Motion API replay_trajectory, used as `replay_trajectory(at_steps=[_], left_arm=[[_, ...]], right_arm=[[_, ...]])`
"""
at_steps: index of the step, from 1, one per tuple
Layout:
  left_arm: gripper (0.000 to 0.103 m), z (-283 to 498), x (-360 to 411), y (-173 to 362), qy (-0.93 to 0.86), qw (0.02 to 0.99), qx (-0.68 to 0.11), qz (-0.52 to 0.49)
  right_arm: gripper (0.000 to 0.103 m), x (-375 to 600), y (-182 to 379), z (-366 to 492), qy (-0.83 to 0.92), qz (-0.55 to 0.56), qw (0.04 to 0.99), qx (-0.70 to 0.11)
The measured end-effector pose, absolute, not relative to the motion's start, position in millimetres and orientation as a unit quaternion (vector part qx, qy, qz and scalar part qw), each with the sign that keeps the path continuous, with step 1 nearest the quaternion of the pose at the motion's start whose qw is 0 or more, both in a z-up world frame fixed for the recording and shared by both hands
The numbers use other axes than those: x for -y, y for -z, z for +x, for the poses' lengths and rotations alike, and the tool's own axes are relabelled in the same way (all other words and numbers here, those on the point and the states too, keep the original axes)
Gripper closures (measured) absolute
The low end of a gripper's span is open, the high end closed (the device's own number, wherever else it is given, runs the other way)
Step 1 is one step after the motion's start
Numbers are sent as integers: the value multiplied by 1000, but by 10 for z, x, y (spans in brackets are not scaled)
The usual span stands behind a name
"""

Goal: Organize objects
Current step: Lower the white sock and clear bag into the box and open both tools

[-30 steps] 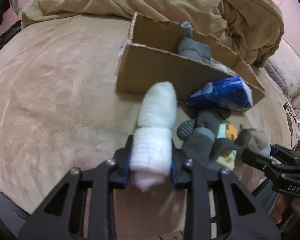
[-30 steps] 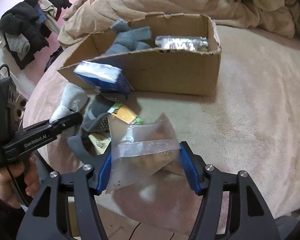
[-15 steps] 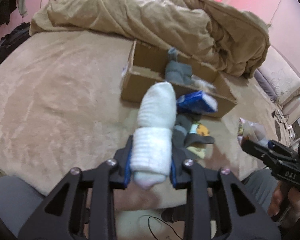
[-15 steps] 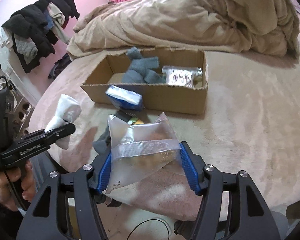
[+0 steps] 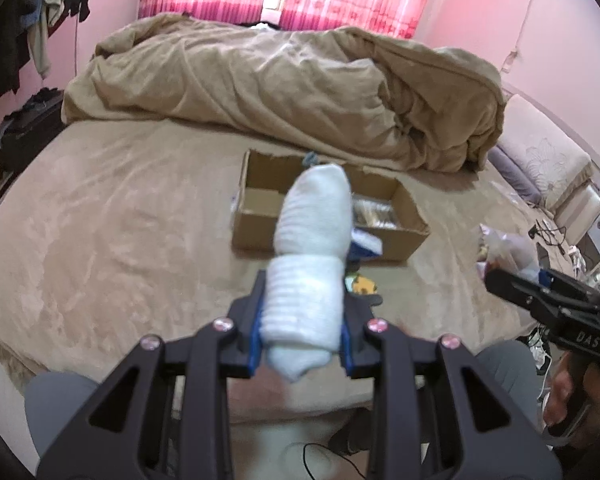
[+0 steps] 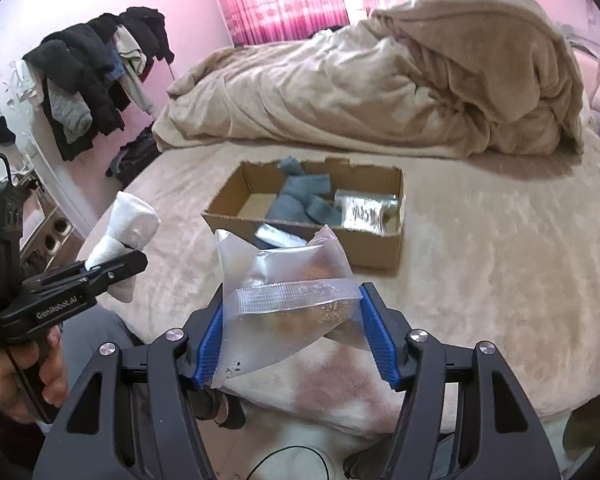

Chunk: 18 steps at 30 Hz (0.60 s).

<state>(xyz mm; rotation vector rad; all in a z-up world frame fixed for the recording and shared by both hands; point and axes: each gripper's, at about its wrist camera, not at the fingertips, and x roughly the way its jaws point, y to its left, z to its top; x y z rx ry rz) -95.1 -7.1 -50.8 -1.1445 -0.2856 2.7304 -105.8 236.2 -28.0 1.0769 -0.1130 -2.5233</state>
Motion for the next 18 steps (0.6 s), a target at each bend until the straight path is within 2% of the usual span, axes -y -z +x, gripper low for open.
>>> replay_trajectory(at_steps=[18], left_arm=[[73,-1506,206,334,-923,88,104,-359]], right_arm=[[38,-2287,-4,-1277,915,353,193,37]])
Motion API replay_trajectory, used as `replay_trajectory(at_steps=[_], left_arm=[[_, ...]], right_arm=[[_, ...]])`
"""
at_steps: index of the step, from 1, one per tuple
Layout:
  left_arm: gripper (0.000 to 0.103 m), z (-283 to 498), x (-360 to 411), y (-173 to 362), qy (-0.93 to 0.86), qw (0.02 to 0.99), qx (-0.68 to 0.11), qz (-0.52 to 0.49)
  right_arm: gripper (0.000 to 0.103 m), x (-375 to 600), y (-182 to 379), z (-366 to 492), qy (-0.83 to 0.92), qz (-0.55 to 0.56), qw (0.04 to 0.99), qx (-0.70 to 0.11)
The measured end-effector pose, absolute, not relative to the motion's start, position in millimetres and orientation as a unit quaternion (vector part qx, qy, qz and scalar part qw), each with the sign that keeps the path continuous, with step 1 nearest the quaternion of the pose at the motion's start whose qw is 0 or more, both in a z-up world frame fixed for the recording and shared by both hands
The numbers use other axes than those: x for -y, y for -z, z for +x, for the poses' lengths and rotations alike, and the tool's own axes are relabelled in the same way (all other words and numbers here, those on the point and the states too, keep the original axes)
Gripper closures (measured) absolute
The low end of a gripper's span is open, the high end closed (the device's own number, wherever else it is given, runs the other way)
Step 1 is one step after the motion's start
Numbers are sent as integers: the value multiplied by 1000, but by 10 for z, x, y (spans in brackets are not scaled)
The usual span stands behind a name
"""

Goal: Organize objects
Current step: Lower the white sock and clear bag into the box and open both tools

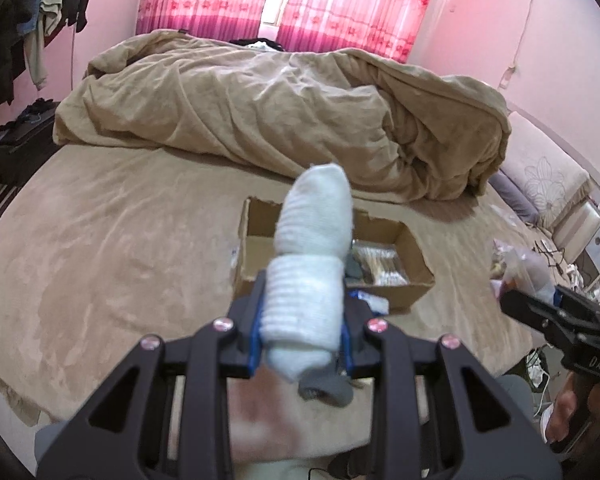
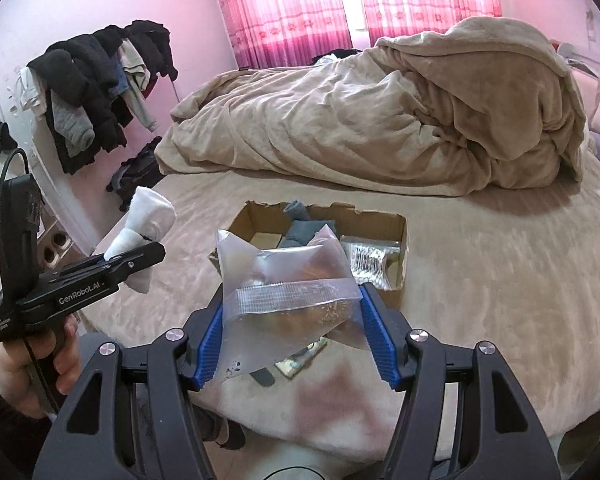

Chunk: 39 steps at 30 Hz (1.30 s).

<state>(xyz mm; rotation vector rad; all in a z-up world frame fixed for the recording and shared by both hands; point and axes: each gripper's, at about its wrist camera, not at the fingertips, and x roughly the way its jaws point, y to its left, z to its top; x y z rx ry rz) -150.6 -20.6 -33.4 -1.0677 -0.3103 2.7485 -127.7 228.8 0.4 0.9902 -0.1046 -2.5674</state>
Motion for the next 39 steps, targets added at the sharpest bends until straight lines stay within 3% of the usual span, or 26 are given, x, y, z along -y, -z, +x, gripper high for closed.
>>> replay_trajectory(at_steps=[15,28,39], left_arm=[[73,-2186,65,781,-911,80,107,-390],[72,-2798,-76,1302,-904,30,48,-425],[66,-2823,-120,1281,-910,15,22,-413]], right_arm=[[38,-2455,307,-1794,910,373,174,54],[38,-2519,644,-2338,902,389,179,59],[38,-2365,836,-2573,893,405,185,63]])
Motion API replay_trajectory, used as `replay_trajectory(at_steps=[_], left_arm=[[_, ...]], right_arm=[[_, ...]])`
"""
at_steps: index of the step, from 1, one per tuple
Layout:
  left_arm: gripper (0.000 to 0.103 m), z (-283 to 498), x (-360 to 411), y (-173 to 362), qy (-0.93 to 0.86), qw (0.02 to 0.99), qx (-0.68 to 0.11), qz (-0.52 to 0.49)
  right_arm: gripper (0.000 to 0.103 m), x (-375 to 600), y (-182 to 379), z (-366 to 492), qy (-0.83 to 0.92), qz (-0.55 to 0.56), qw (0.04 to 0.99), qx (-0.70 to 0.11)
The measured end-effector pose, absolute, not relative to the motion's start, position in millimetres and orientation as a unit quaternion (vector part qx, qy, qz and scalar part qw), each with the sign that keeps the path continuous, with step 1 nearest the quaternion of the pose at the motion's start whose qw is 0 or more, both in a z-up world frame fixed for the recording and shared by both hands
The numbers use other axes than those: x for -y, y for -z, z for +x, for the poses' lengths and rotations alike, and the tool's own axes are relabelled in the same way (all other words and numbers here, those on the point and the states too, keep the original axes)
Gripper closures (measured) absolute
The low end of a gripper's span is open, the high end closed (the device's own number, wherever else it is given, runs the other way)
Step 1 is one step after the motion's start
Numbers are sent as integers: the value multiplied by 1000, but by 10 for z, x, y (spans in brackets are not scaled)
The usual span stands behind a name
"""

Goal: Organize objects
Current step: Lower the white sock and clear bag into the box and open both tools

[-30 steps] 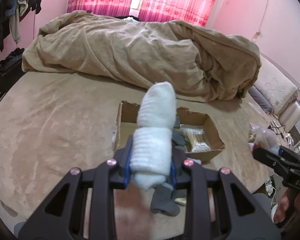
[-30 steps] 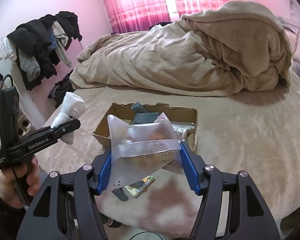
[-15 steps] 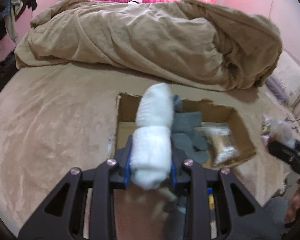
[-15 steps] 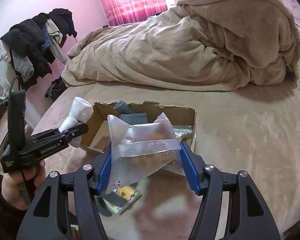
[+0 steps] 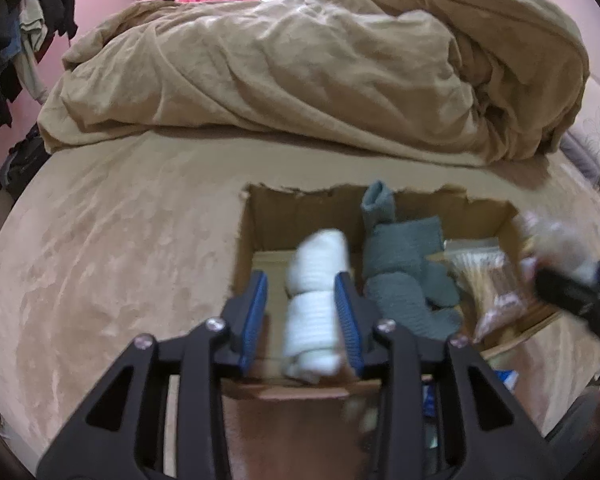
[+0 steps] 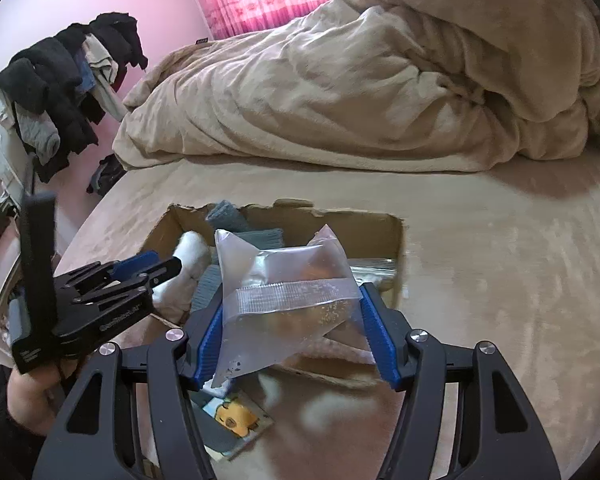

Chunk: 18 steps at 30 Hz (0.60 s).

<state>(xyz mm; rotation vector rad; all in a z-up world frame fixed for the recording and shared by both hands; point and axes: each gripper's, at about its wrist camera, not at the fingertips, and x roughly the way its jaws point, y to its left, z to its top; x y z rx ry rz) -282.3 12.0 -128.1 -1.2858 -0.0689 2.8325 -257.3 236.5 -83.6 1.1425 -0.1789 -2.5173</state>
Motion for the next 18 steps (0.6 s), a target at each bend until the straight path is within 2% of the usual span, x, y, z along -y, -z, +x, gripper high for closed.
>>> replay_trajectory(at_steps=[10,18], left_arm=[[65,-2555,330,1078,-918,7,55,-393],[65,-2375,616,1060,-916,-5,77,-394]], right_arm=[[37,-1926,1045,-2729,880,436,182,47],[32,-1706,1115,-2789,882,445,153,18]])
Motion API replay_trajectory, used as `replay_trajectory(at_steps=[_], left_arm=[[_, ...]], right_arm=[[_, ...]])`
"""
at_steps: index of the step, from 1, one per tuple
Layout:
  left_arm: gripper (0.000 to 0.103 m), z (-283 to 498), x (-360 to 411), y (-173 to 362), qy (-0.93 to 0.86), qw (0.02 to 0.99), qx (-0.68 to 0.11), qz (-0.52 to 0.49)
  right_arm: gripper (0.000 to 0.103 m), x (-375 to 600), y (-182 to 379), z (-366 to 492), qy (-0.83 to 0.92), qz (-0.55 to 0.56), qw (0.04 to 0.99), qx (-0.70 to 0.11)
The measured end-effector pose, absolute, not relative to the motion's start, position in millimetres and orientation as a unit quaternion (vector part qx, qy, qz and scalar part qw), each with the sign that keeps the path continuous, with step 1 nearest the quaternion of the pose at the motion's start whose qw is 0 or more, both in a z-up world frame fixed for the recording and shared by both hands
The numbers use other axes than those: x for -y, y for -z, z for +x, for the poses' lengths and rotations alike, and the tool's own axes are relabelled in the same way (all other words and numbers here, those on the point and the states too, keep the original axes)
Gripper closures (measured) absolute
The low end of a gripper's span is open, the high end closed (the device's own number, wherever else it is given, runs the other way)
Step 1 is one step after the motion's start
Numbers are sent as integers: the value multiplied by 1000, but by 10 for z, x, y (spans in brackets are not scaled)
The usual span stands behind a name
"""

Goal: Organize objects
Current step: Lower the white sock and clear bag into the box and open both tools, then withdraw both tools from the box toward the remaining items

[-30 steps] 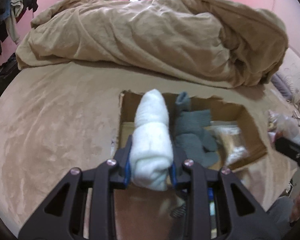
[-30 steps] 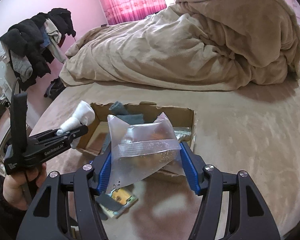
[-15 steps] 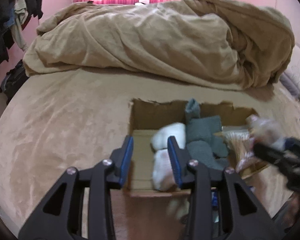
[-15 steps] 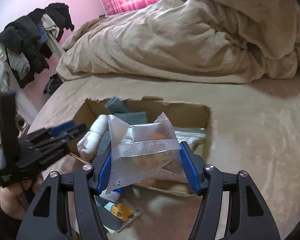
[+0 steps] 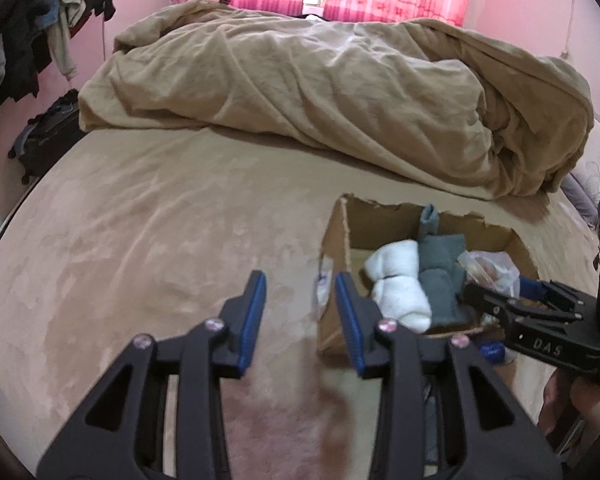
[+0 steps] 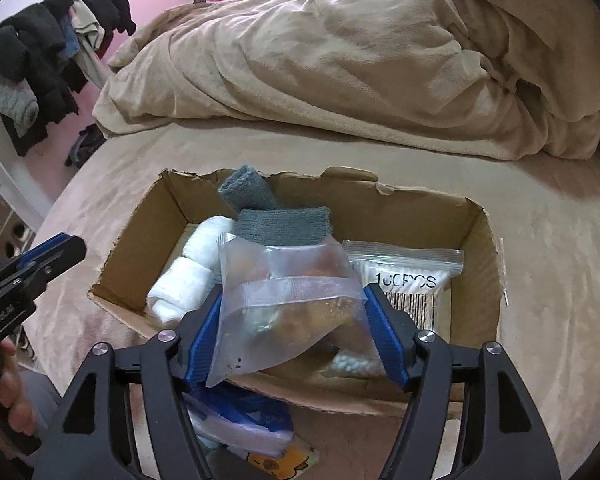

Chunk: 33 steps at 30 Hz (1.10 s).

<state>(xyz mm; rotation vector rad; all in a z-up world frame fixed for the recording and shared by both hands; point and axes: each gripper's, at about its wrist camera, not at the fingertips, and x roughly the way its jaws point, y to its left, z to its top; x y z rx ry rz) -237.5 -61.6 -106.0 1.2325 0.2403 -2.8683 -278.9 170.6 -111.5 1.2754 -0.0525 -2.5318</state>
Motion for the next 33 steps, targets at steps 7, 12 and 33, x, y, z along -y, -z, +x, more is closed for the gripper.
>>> replay_trajectory(at_steps=[7,12,33], left_arm=[[65,-2180,650,1027,912,3,-85,402],[65,-1993,588,963,908,-1,-86,409],[35,-997,138,288,926,-34,-67,371]], right_arm=[[30,-1678,968,-2665,888,434,154,16],[25,-1708,774,-2485,895,418,155,8],[24,-2123,58,-1291,919,365,145,12]])
